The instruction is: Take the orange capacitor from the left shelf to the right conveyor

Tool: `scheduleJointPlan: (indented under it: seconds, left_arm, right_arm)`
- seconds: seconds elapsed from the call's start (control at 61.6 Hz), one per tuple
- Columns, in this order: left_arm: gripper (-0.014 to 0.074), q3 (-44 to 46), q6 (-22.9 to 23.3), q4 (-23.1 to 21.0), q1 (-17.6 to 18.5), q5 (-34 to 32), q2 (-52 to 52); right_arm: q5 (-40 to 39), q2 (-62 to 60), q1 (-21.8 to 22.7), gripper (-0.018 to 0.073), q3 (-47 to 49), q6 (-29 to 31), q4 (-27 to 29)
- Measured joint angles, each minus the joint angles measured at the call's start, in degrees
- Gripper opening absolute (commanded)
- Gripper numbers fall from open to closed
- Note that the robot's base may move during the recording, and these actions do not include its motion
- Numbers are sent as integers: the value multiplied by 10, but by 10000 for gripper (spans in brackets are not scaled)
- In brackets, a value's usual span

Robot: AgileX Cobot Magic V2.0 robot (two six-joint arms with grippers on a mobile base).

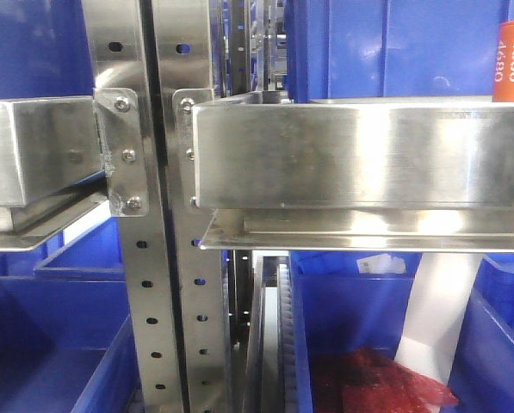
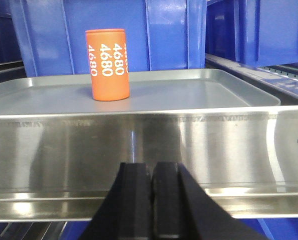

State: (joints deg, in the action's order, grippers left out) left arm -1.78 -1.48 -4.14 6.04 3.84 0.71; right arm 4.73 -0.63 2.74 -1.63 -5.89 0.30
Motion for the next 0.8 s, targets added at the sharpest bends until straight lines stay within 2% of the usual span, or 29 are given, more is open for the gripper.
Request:
scheduleJointPlan:
  seconds: [0.795]
  left_arm:
    - [-127,0,0,0,0,0,0]
  right_arm:
    - [0,0,0,55,0,0,0]
